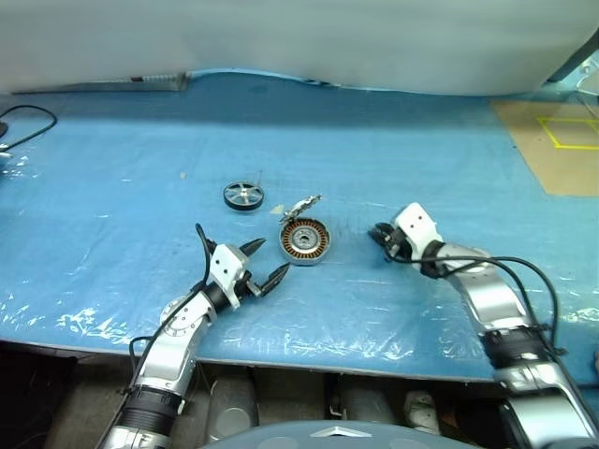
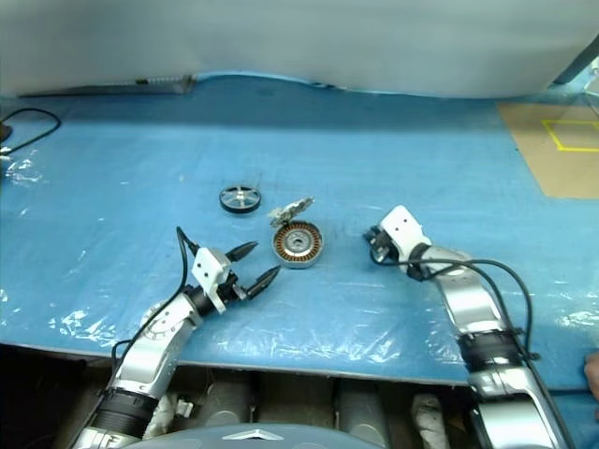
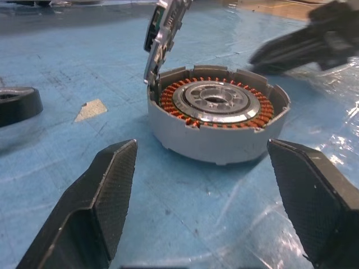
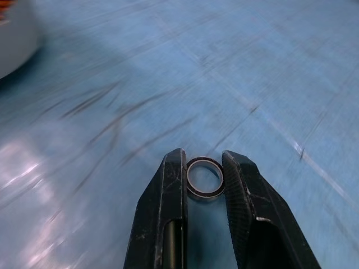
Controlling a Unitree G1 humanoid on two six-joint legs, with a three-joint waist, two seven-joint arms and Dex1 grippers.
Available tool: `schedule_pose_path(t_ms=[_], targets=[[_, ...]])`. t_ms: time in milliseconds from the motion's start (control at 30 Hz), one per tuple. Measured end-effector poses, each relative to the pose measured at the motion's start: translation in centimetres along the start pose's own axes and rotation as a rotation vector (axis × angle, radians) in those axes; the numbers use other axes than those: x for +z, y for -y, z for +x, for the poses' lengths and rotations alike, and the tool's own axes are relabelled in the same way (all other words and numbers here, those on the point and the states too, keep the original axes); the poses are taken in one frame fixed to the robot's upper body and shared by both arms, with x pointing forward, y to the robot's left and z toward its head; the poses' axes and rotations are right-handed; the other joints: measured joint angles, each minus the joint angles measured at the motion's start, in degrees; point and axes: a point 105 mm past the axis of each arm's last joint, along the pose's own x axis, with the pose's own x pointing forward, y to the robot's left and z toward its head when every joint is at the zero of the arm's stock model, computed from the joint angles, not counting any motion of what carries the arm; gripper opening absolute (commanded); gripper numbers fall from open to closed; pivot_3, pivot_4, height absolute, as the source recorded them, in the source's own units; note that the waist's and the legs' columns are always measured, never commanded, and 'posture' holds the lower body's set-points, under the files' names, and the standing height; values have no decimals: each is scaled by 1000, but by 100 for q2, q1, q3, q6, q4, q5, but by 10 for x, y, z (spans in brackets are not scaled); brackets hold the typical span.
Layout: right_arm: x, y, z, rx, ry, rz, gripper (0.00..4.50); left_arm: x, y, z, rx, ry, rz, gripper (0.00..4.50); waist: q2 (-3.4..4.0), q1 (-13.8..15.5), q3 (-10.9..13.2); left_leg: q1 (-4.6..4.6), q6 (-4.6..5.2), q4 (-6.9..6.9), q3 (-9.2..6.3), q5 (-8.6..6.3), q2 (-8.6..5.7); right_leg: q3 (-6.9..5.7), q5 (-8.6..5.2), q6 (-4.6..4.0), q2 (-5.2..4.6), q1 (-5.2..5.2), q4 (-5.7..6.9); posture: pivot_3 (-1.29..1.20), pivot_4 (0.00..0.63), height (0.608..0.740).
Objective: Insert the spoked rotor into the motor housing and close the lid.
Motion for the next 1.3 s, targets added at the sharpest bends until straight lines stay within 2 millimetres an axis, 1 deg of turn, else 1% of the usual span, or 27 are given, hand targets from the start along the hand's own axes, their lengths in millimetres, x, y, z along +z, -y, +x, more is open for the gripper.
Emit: schedule_pose_path(t_ms=[67, 100, 167, 233, 300, 367, 433, 533, 700, 833, 1067, 1300], targets=[[17, -10, -6, 71, 39, -3, 555, 5, -3, 3, -6, 12, -1, 3945, 2, -66, 2, 2, 1, -1, 1, 0, -1, 4, 0, 2, 1, -5, 3, 0, 150, 740], [32, -16, -9, 112, 82, -11, 555, 8, -4, 3, -16, 21, 1, 3945, 2, -86, 1, 3, 1, -2, 1, 0, 1, 4, 0, 1, 2, -8, 3, 0, 150, 740], [51, -26, -11, 170, 138, -20, 555, 11, -4, 1, -45, 19, 15, 3945, 2, -108, 1, -1, 1, -1, 0, 0, 0, 4, 1, -2, 1, -11, 1, 0, 150, 740], [63, -32, -10, 197, 165, -29, 555, 11, -3, -3, -68, 5, 25, 3945, 2, -112, 1, -9, 0, -3, 0, 0, -2, 3, 0, -3, 0, -16, -2, 0, 150, 740], [72, -42, -3, 227, 187, -20, 555, 9, -3, -6, -87, -10, 28, 3945, 2, -114, 1, -17, -7, -7, 1, 5, -3, 1, 0, -4, 0, -25, -1, 0, 150, 740], [77, -58, 7, 270, 201, -2, 555, 10, -1, -7, -99, -10, 31, 3945, 2, -116, 1, -23, -18, -8, 1, 12, -3, 0, 0, -5, 1, -33, 2, 0, 150, 740], [81, -70, 17, 289, 210, 3, 555, 10, 0, -7, -112, -11, 33, 3945, 2, -117, 1, -24, -20, -7, 1, 13, -4, 0, 1, -5, 0, -34, 3, 0, 150, 740], [87, -78, 31, 283, 221, 26, 555, 9, 2, -7, -125, -19, 39, 3945, 2, -122, 1, -23, -21, -3, 1, 13, -5, 2, 1, -5, -2, -33, 7, 0, 150, 740], [88, -86, 45, 286, 213, 48, 555, 8, 3, -7, -131, -24, 42, 3945, 2, -121, 1, -23, -23, -1, 1, 14, -6, 2, 2, -5, -2, -32, 8, 0, 150, 740], [81, -86, 52, 280, 189, 57, 555, 7, 3, -7, -133, -24, 36, 3945, 2, -123, 1, -23, -23, 1, 1, 14, -5, 2, 2, -5, -1, -32, 12, 0, 150, 740], [70, -89, 58, 293, 154, 61, 555, 2, 2, -9, -134, -35, 20, 3945, 2, -125, 1, -21, -23, 10, 0, 14, -4, 2, 3, -6, -2, -29, 17, 0, 150, 740], [70, -91, 61, 292, 164, 59, 555, 2, 2, -9, -133, -31, 21, 3945, 2, -125, 1, -10, -23, 13, 0, 14, -4, 2, 4, -7, -1, -18, 20, 0, 150, 740]])
